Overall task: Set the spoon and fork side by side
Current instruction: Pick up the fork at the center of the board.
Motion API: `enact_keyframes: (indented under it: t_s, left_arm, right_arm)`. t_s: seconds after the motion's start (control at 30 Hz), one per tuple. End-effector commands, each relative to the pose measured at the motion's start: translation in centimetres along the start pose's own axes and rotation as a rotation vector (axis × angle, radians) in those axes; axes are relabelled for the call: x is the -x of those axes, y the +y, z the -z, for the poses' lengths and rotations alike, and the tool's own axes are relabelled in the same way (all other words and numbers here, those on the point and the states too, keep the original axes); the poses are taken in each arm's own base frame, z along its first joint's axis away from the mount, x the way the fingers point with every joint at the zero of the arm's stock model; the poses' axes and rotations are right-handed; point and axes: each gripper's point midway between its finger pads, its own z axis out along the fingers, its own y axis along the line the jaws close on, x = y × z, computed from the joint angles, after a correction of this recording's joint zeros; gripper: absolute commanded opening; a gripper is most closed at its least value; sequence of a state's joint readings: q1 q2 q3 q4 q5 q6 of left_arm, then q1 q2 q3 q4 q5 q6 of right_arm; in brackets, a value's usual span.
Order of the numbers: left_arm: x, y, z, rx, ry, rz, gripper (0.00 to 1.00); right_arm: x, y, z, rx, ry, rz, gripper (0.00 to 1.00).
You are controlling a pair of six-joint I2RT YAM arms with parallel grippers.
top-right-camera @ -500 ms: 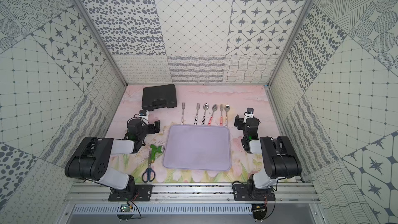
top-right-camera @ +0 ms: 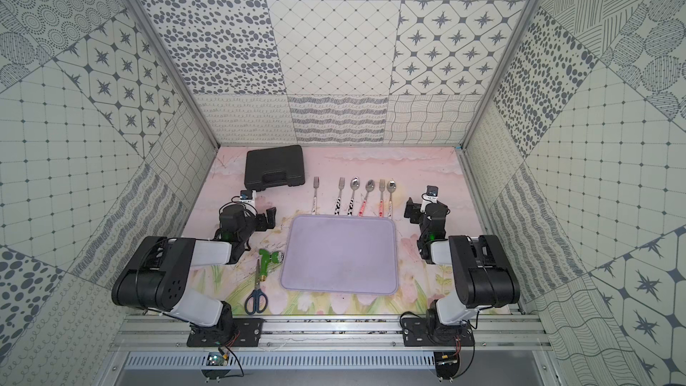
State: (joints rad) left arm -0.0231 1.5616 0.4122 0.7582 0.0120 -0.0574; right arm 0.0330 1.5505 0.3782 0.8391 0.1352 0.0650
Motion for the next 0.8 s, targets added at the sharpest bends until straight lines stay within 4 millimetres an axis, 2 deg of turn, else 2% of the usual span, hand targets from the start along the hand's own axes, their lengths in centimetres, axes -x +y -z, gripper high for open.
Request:
enact_keyframes:
  t_s: [0.0, 0.17, 0.27, 0.37, 0.47, 0.53, 0.6, 0.77]
  left_arm:
    - [2.8, -0.9, 0.5, 0.014, -0.053, -0.056, 0.99]
    - [5.9, -2.0, 2.6, 0.101, -0.048, -0.077, 0.99]
    - [7.8, -1.7, 4.1, 0.133, -0.054, 0.099, 0.99]
    - [9.5, -2.4, 5.4, 0.100, -0.021, 0.244, 0.99]
    - [8.9, -1.6, 6.9, 0.169, 0.080, 0.554, 0.99]
    - [9.0, -2.5, 6.8, 0.112, 0.128, 0.672, 1.00]
    - [9.2, -3.9, 6.5, 0.033, 0.159, 0.708, 1.00]
    - [9.1, -7.1, 5.2, -0.035, 0.229, 0.659, 1.00]
  right_arm:
    - [2.5, -0.4, 0.5, -0.018, -0.054, -0.027, 0.97]
    - [5.5, -0.3, 1.8, -0.031, -0.014, -0.038, 0.97]
    - [6.9, -1.4, 2.6, -0.097, 0.000, -0.202, 0.97]
    - [9.3, -0.3, 3.4, -0.038, 0.008, -0.299, 0.97]
    - [10.6, 0.1, 4.4, -0.011, 0.032, -0.438, 0.97]
    - [10.6, 0.0, 5.2, -0.014, 0.064, -0.542, 0.97]
    - [10.3, -0.5, 6.0, -0.040, 0.084, -0.615, 0.97]
    - [11.4, 1.1, 7.6, 0.087, 0.088, -0.514, 0.97]
